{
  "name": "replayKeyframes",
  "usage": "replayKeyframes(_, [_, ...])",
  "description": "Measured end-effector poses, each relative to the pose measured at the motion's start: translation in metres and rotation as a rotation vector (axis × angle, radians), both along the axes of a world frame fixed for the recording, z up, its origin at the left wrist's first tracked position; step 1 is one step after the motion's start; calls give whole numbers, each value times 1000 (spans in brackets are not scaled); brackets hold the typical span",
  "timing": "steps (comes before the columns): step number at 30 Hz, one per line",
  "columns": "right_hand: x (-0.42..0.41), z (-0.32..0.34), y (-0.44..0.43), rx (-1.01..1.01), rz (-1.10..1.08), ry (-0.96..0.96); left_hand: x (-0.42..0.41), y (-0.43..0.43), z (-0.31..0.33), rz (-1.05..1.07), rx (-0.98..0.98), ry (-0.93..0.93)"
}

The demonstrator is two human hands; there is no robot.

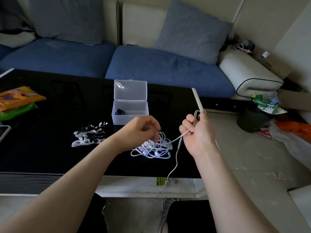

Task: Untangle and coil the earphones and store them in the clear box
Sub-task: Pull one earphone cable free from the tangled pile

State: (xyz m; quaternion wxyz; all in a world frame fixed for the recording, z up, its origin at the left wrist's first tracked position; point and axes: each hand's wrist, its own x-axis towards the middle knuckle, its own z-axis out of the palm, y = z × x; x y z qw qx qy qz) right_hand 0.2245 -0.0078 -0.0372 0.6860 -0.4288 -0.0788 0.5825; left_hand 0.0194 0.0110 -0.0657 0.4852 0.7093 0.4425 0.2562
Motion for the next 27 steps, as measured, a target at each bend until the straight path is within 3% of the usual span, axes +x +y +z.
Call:
replayKeyframes(4, [-4, 2, -1, 39, 51, 36, 4, -3, 1, -64, 13, 42])
replayKeyframes(9, [-8, 3, -3, 94, 106, 90, 15, -9, -7, -169, 159, 284])
replayKeyframes(14, [-8, 6, -4, 71, 64, 88, 21, -10, -3, -181, 141, 194])
replayKeyframes(22, [0, 1, -6, 9, 24, -458, 10, -6, -1, -140, -2, 44])
replayKeyframes(27, [-4, -4, -12, 43, 183, -868, 13, -1, -4, -23, 33, 79])
